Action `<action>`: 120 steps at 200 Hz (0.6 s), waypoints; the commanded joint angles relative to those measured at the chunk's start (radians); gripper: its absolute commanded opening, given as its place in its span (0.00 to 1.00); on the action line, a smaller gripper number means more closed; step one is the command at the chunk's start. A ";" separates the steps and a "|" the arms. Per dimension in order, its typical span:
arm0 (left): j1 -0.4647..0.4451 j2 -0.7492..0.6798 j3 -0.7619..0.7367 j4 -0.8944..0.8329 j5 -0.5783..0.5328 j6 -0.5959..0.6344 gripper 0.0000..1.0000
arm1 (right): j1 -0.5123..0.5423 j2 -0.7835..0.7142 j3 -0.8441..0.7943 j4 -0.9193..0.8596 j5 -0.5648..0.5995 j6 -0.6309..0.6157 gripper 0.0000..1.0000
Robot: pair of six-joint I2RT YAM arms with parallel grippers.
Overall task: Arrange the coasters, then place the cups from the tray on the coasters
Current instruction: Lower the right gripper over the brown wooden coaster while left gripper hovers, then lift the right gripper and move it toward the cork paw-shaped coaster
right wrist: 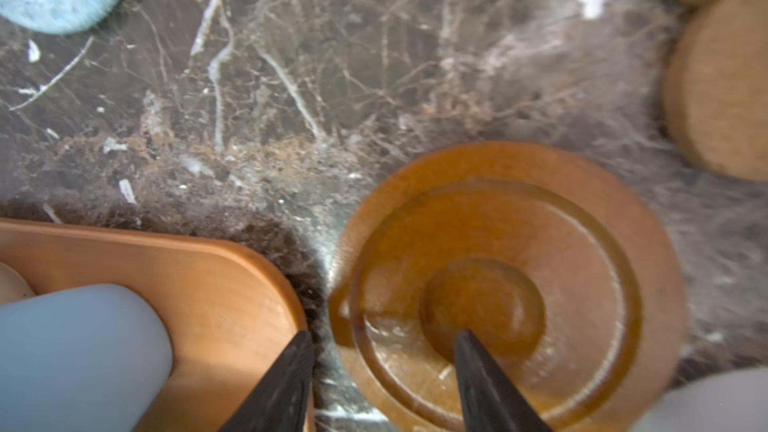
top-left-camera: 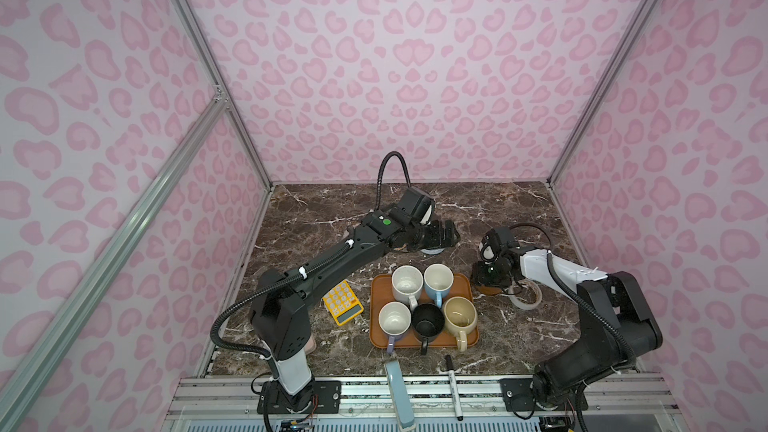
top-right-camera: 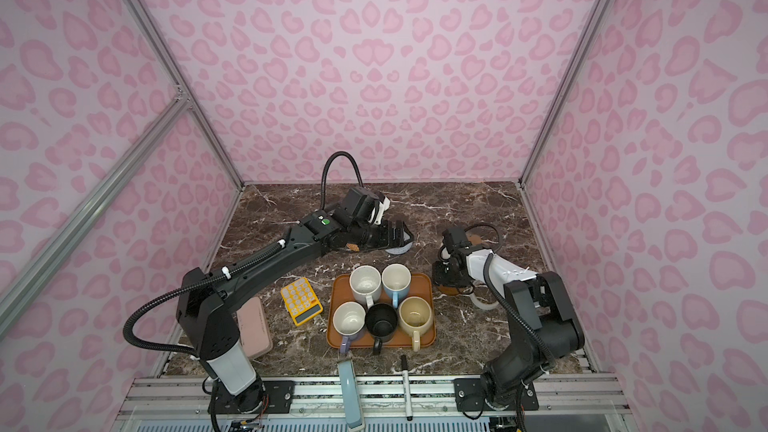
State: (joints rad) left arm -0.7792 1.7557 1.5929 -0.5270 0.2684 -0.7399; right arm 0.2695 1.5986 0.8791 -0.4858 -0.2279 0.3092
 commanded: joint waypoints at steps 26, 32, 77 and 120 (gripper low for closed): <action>-0.002 0.004 -0.011 0.025 -0.013 -0.013 0.98 | 0.021 0.040 0.011 0.014 0.041 -0.009 0.54; 0.000 0.004 -0.011 0.027 -0.013 -0.012 0.98 | 0.026 0.045 0.013 0.016 0.046 -0.009 0.54; 0.000 0.013 -0.013 0.040 -0.008 -0.024 0.98 | 0.040 0.100 0.046 0.018 0.068 0.016 0.50; -0.002 0.008 -0.016 0.038 -0.029 -0.024 0.98 | 0.043 0.158 0.082 0.039 0.046 0.021 0.49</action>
State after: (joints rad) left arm -0.7807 1.7622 1.5826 -0.5182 0.2607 -0.7597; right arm 0.3099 1.7092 0.9592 -0.4294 -0.1574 0.3157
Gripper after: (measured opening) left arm 0.977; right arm 0.493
